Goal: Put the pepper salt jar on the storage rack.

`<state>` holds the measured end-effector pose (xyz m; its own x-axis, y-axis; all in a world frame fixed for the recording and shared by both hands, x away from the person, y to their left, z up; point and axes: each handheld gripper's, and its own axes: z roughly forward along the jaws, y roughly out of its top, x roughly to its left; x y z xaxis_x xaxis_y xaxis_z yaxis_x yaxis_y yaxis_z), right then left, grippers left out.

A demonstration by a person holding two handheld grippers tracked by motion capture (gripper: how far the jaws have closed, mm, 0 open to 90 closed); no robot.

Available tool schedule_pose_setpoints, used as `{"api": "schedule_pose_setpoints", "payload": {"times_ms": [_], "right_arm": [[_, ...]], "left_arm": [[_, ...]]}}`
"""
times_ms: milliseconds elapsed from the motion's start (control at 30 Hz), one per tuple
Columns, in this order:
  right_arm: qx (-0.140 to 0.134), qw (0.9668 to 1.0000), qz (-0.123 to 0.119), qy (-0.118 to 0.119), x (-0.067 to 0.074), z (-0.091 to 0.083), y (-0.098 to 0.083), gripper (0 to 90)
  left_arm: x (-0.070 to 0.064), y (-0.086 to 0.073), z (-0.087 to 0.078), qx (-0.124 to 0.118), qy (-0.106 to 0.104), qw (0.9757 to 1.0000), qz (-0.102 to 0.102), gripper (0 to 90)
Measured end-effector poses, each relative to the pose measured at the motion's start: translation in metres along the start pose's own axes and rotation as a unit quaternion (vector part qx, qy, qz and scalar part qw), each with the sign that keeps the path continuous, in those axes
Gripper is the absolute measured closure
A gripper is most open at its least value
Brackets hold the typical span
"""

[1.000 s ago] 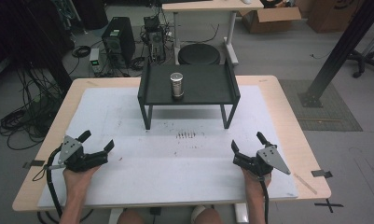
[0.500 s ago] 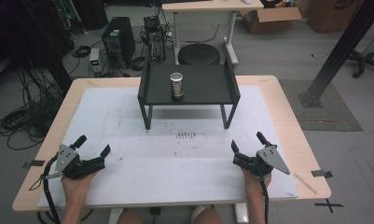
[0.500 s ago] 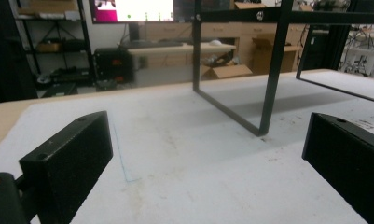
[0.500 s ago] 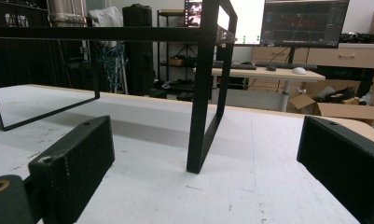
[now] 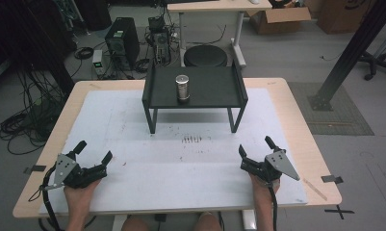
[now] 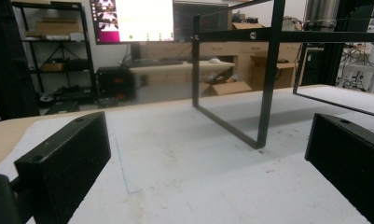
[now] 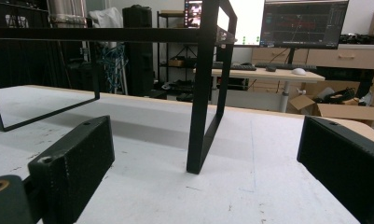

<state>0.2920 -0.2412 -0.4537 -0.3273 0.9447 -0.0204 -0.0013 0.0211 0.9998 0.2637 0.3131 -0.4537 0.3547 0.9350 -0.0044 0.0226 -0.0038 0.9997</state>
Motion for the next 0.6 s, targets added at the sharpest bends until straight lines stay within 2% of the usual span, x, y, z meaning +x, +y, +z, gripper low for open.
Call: {"api": "schedule_pose_setpoints", "payload": {"times_ms": [600], "right_arm": [[0.000, 1.0000, -0.005, 0.000, 0.0011, -0.0001, 0.0000, 3.4]], "left_arm": [[0.0007, 0.0001, 0.0005, 0.003, 0.000, 1.0000, -0.003, 0.6]]}}
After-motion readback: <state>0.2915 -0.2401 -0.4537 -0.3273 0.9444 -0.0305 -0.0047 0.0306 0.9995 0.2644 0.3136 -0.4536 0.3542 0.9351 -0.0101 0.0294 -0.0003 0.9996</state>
